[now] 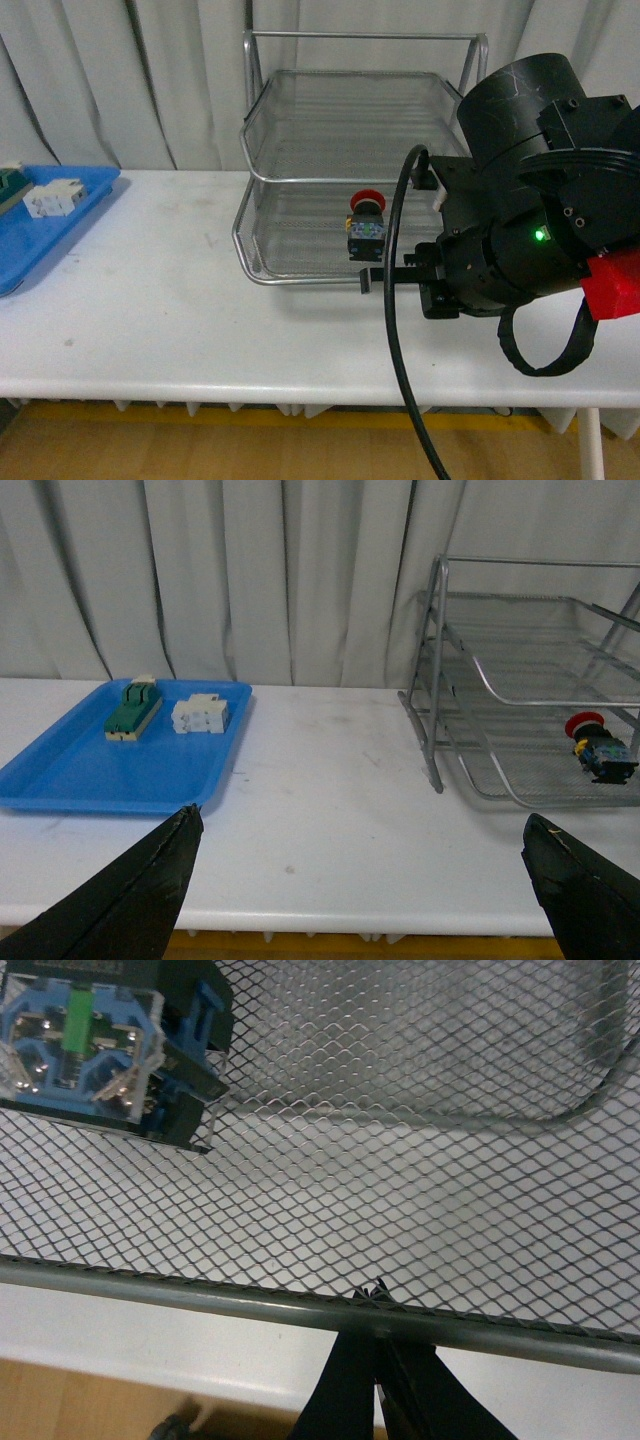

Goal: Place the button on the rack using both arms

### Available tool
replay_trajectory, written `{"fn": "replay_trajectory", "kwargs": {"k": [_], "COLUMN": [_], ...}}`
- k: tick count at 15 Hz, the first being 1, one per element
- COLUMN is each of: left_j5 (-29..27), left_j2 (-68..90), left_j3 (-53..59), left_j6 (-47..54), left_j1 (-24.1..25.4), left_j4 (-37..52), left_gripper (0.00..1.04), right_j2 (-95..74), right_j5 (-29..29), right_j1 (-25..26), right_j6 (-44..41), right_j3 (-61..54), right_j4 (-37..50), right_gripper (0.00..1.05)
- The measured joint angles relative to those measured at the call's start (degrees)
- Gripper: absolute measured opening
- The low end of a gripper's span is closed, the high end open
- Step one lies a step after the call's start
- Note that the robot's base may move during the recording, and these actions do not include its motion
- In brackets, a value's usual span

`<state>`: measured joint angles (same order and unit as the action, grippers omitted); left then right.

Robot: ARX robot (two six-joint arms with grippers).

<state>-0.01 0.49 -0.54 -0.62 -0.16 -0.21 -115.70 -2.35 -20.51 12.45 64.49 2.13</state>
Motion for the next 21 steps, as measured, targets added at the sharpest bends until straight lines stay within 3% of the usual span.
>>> {"fn": "replay_trajectory", "kwargs": {"k": [8, 12, 18, 21], "left_j5": [0.0, 0.0, 0.0, 0.0], "left_j2": [0.0, 0.0, 0.0, 0.0], "left_j3": [0.0, 0.0, 0.0, 0.0], "left_j6": [0.0, 0.0, 0.0, 0.0], "left_j1": [0.0, 0.0, 0.0, 0.0], "left_j4": [0.0, 0.0, 0.0, 0.0], "left_gripper": [0.98, 0.98, 0.98, 0.98], "right_j2": [-6.99, -8.13, -7.43, 0.31], "right_j5": [-0.96, -1.4, -0.37, 5.42], "right_j1": [4.59, 5.18, 6.71, 7.15], "right_j6": [-0.52, -0.72, 0.09, 3.15], "right_j3": [14.38, 15.87, 14.14, 4.07], "right_j4": [-4.33, -5.27, -4.22, 0.17], "right_gripper": [0.02, 0.02, 0.02, 0.02]}}
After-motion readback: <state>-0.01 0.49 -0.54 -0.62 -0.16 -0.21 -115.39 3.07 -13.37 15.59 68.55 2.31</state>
